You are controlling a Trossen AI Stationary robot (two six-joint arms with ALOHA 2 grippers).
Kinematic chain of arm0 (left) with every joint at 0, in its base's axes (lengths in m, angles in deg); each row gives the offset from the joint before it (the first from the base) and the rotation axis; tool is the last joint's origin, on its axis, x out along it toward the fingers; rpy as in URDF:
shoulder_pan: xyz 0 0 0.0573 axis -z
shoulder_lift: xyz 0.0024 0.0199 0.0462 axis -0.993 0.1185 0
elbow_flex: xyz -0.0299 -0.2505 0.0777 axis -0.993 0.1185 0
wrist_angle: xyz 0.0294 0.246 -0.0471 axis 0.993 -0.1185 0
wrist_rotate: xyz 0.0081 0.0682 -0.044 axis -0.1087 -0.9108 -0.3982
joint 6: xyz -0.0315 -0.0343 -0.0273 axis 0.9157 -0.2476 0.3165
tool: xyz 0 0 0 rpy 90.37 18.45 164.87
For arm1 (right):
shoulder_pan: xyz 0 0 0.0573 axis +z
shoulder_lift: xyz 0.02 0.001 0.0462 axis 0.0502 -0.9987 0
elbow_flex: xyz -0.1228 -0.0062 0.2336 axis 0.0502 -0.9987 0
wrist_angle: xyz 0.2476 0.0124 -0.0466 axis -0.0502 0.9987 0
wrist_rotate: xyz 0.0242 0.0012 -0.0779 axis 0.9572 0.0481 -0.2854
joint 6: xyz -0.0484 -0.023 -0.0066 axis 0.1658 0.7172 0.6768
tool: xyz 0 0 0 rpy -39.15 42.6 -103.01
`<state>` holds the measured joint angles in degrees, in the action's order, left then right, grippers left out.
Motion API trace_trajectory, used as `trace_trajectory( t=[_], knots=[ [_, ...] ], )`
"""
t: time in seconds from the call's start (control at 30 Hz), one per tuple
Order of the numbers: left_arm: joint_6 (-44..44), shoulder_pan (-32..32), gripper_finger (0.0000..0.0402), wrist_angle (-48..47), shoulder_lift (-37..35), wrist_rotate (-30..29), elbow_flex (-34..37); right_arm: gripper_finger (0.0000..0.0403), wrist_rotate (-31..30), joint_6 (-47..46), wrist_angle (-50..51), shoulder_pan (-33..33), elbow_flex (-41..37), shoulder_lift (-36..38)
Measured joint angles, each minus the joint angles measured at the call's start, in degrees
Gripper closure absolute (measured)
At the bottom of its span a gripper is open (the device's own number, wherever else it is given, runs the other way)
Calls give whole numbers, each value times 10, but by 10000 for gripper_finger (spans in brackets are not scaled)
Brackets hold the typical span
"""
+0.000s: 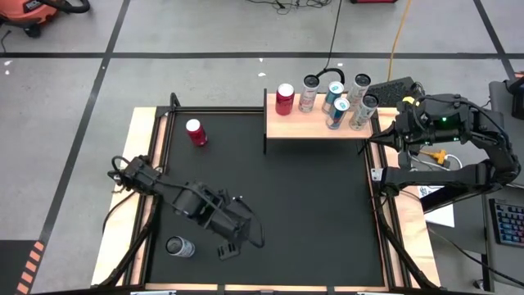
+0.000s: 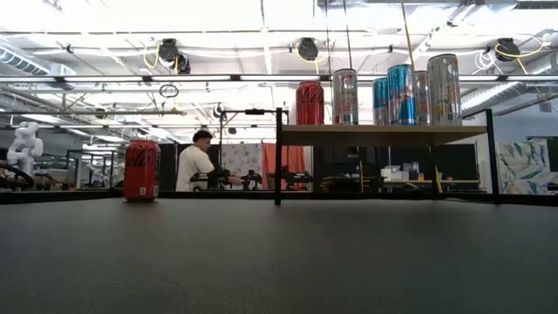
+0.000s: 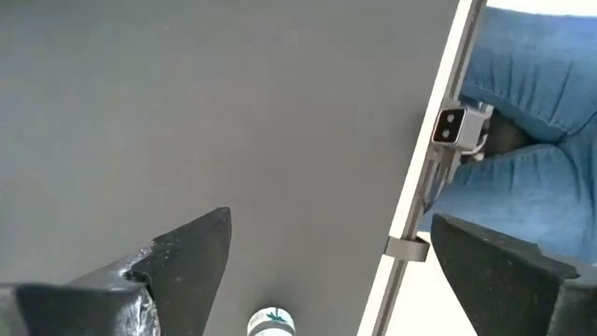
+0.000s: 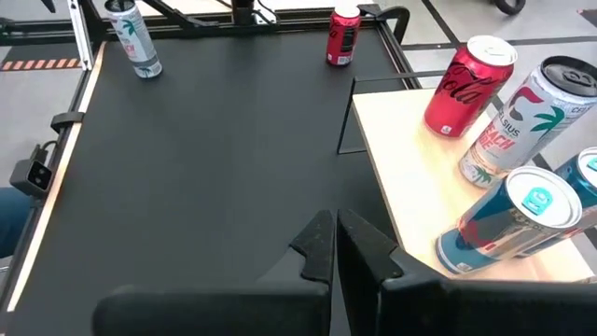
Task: Place canned beverage on shelf
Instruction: Put the white-pink soda can on the shelf aligned with the other white-pink soda can
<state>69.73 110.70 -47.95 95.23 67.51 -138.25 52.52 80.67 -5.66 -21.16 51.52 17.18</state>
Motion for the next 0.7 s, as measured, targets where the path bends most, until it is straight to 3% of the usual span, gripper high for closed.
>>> trace_trajectory(
  t=[0.33, 0.57, 0.7],
  knots=[
    [-35, 23, 33, 0, -3, -35, 0, 403, 0, 1, -1, 0, 0, 0],
    [-46, 24, 33, 0, -41, -41, 1, 403, 0, -81, 0, 0, 0, 0],
    [-19, 26, 33, 0, -104, -71, 83, 403, 0, -83, 0, 0, 0, 0]
  ],
)
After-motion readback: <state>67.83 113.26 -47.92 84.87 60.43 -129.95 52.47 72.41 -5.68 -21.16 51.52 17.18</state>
